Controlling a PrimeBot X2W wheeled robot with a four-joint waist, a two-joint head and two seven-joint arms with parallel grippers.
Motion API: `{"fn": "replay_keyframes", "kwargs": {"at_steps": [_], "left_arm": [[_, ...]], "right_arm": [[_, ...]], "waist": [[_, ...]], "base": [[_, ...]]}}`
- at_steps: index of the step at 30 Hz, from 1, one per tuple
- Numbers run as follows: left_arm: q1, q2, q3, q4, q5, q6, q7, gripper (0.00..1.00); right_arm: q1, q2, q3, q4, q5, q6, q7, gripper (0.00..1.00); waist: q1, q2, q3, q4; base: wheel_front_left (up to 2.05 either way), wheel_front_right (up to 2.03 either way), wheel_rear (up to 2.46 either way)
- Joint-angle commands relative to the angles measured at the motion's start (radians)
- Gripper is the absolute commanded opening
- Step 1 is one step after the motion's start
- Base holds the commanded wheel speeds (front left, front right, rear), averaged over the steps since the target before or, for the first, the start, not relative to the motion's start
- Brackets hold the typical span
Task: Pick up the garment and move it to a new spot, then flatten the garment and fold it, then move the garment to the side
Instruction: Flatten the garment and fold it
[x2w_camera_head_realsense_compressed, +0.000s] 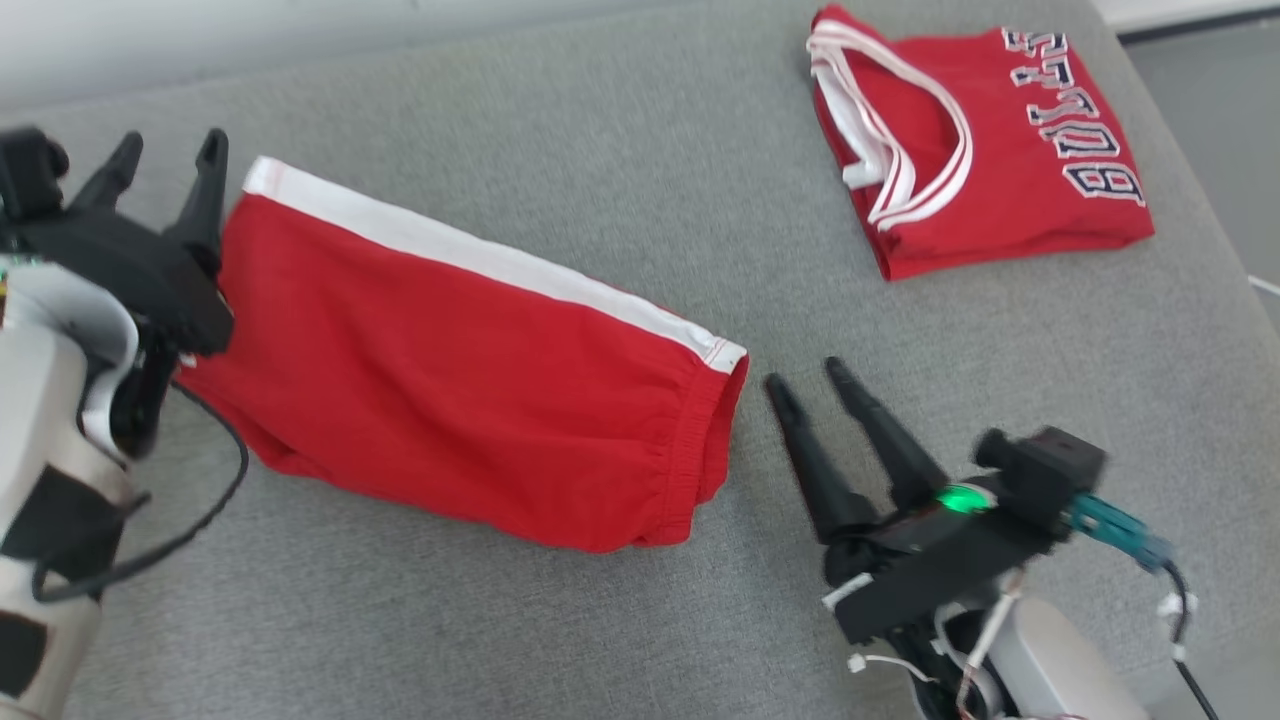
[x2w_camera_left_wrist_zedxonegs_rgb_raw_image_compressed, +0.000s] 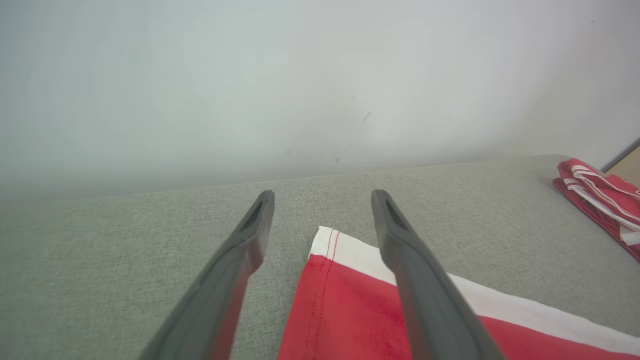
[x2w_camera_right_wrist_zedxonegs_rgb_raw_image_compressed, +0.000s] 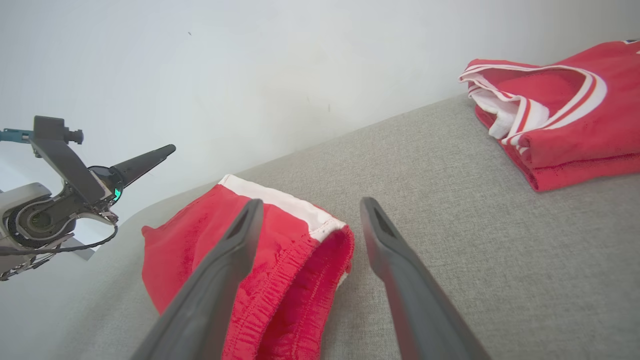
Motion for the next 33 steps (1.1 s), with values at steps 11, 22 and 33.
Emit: {"fn": "replay_keyframes", "kwargs": {"at_steps": [11,22,33], "left_arm": [[0.178,-0.005,0.006,-0.088,0.004,0.019,-0.164,1.00],[0.325,-0.023,-0.056,-0.175,0.093,0.054,-0.212,1.00],[0.305,0.007,-0.071,-0.071,0.078,0.042,-0.144,1.00]], "right_arm": [[0.106,0.001,-0.083,-0.102,-0.141,-0.003,-0.100,1.00],[0.212,0.064,-0.157,-0.086,-0.453,-0.003,-0.175,1.00],[0.264,0.140,-0.163,-0.114,-0.526,-0.003,-0.175,1.00]], "waist": [[0.0001,0.0000,-0.115,0.052],[0.0001,0.0000,-0.131,0.090],[0.0001,0.0000,-0.101,0.040]], "base": [[0.00,0.00,0.00],[0.00,0.00,0.00],[0.00,0.00,0.00]]}}
